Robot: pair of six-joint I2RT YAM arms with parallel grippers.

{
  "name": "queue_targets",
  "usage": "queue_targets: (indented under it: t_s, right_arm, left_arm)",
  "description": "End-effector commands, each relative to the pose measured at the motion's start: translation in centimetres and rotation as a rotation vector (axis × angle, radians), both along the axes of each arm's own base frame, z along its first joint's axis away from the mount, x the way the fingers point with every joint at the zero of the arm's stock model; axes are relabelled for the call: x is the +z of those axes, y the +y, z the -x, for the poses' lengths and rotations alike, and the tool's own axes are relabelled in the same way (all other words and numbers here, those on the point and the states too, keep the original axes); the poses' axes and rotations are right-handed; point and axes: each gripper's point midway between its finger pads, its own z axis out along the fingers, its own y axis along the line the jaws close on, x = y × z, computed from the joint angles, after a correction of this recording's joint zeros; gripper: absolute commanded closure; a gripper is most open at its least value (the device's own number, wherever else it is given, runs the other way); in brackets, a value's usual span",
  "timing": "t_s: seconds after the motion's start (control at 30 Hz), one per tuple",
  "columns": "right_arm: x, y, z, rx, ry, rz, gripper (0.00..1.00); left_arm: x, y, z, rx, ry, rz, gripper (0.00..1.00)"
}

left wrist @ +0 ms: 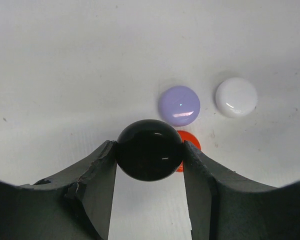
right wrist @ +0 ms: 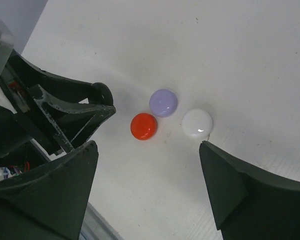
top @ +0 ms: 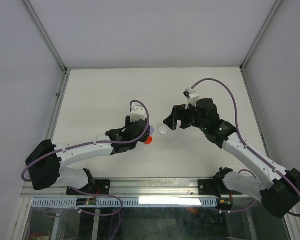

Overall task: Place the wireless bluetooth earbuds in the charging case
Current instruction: Pick up the charging case at the center of the board, then adjust the charging case.

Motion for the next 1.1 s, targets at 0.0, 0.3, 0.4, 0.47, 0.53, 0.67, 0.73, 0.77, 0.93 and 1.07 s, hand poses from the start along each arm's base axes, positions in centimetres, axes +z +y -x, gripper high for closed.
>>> queue_targets:
  t_s: [0.0,0.3,0.4,0.47,0.53,0.67,0.73,0.77,0.93,1.07]
  right_arm:
    - [4.0,2.0,-0.7,0.093,-0.001,-0.116,0.15]
    - [4.6,4.0,-0.8,0.186,0.075,-0.132,0.19]
    - [4.8,5.1,-0.4,0.239,0.099,-0.154,0.21]
    - [5.0,6.0,-0.2,0.264,0.1,-0.153,0.23]
    - [5.0,6.9,0.1,0.287,0.1,-0.143,0.25]
    - [4.7,8.1,0.5,0.311,0.104,-0.126,0.29]
    - [4.4,8.5,0.6,0.315,0.104,-0.116,0.3]
    - [4.3,8.7,0.6,0.317,0.104,-0.111,0.31]
    - [3.5,8.9,0.5,0.315,0.106,-0.092,0.42]
    - [3.7,8.9,0.7,0.328,0.091,-0.086,0.53]
  left_arm:
    - [5.0,-1.8,-1.2,-0.113,-0.214,0.102,0.52]
    - [9.4,-3.1,0.2,-0.372,-0.482,0.208,0.52]
    - [10.2,-3.8,0.5,-0.439,-0.532,0.202,0.51]
    - [10.5,-4.2,0.6,-0.466,-0.549,0.202,0.51]
    - [10.7,-4.8,0.7,-0.503,-0.563,0.198,0.5]
    - [11.4,-5.8,1.2,-0.557,-0.588,0.223,0.5]
    - [11.6,-6.1,1.5,-0.58,-0.594,0.234,0.5]
    - [11.7,-6.3,1.6,-0.594,-0.596,0.24,0.5]
    - [12.0,-6.8,2.4,-0.642,-0.598,0.264,0.5]
    - [11.8,-6.7,2.4,-0.637,-0.592,0.271,0.49]
